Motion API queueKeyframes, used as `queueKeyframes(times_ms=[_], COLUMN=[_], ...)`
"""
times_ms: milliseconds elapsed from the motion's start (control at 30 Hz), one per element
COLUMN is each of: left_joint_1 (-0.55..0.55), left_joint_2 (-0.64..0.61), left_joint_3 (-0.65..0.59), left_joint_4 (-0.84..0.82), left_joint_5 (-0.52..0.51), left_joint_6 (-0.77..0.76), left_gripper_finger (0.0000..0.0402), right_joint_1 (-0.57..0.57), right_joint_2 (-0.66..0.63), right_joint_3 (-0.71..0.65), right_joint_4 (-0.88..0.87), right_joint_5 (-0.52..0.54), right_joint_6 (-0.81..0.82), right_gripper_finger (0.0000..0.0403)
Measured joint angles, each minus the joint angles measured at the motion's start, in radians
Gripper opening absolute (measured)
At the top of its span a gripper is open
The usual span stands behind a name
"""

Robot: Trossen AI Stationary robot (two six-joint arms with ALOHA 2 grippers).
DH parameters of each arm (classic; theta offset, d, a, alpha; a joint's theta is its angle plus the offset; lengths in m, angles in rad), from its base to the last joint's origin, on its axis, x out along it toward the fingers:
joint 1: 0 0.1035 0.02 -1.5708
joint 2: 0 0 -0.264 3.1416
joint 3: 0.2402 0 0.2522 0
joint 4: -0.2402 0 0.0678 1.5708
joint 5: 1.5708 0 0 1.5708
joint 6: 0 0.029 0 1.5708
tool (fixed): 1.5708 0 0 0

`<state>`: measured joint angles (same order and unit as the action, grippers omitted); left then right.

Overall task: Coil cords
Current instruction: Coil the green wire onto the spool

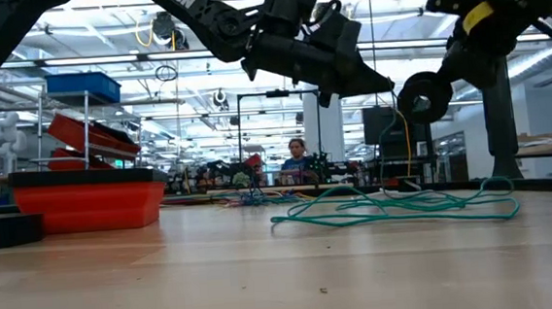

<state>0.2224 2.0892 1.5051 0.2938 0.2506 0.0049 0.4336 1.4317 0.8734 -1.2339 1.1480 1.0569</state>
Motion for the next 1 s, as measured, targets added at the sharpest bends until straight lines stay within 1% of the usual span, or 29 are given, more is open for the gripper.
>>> queueKeyframes(times_ms=[200, 433, 600, 733, 1000], left_joint_1=[0.011, 0.01, -0.009, -0.018, -0.036], left_joint_2=[0.0, 0.0, 0.0, 0.0, 0.0], left_joint_3=[0.009, 0.052, 0.058, 0.058, 0.058], left_joint_4=[0.005, -0.02, -0.069, -0.129, -0.182], left_joint_5=[-0.024, -0.026, -0.036, -0.07, -0.075], left_joint_6=[-0.035, -0.051, -0.039, -0.001, 0.01], left_gripper_finger=[0.0, 0.0, 0.0, 0.0, 0.0], right_joint_1=[-0.023, -0.047, -0.079, -0.096, -0.12], right_joint_2=[0.035, 0.039, 0.039, 0.039, 0.039], right_joint_3=[0.0, 0.0, 0.0, 0.0, 0.0], right_joint_4=[0.005, 0.036, 0.032, 0.027, 0.019], right_joint_5=[0.012, 0.032, 0.073, 0.075, 0.105], right_joint_6=[-0.003, -0.044, 0.009, 0.035, 0.065], right_gripper_finger=[0.0, 0.0, 0.0, 0.0, 0.0])
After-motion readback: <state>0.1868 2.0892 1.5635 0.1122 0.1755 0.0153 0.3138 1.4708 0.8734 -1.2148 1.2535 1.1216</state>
